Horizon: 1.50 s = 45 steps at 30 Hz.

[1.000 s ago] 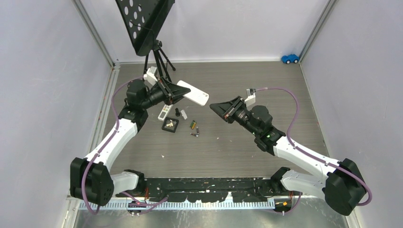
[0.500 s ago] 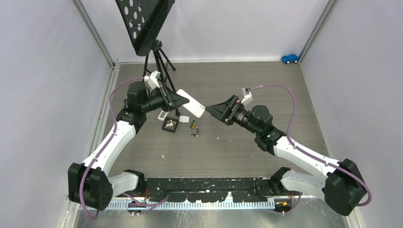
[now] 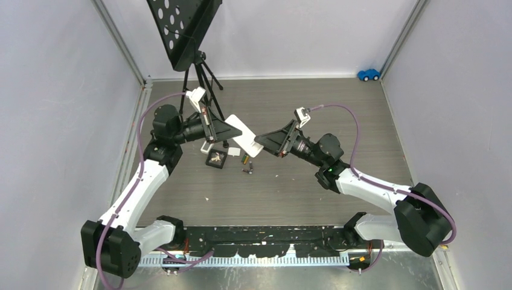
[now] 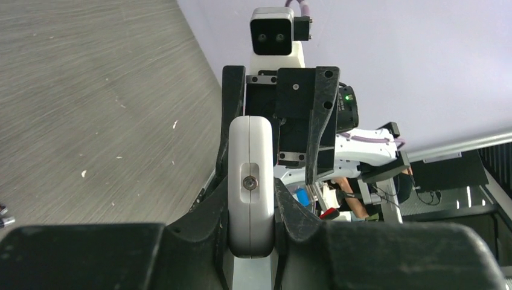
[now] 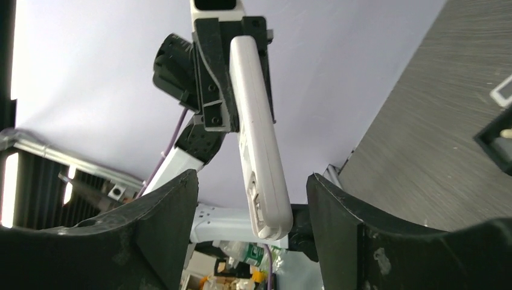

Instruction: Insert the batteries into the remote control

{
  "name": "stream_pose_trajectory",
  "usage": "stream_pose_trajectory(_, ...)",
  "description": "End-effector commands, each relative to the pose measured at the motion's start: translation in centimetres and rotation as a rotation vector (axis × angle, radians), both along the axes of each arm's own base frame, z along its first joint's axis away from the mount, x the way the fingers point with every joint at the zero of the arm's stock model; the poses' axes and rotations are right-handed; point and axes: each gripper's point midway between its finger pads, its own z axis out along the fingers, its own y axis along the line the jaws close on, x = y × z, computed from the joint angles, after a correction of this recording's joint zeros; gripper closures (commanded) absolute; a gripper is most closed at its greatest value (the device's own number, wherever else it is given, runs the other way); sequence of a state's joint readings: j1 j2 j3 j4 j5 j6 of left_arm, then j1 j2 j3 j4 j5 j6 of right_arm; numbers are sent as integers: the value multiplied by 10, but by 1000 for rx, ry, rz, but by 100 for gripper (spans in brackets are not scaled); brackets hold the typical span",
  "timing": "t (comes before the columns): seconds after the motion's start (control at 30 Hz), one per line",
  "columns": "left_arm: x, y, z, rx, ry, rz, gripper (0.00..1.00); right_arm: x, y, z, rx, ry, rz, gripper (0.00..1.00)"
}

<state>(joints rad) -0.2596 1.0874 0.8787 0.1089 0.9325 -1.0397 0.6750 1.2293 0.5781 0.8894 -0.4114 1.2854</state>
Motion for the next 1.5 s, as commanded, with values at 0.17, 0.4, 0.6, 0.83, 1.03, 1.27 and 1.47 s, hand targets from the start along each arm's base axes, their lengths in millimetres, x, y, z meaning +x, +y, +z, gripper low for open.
stream_pose_trajectory(0.17,-20,0,48,-77,-157,-58,100,-44,12,55,98,-200,169,55)
stream_pose_trajectory(0.4,-29,-1,54,-105,-146,-104,66,-30,19,49,37,-164,134,83)
stream_pose_trajectory(0.6,-46,-1,56,-103,-126,-187,49,-36,22,47,-54,-208,162,89)
stream_pose_trajectory(0.83,-64,2,54,-79,-135,-249,57,-49,24,46,-149,-270,241,90)
stream_pose_trajectory(1.03,-64,3,46,-50,-146,-235,100,-43,26,39,-200,-255,234,84)
stream_pose_trajectory(1.27,-15,39,-23,320,-63,181,100,1,8,-1,-377,-129,-41,25)
stream_pose_trajectory(1.47,12,108,-93,599,61,595,100,33,-3,-76,-633,88,-189,40)
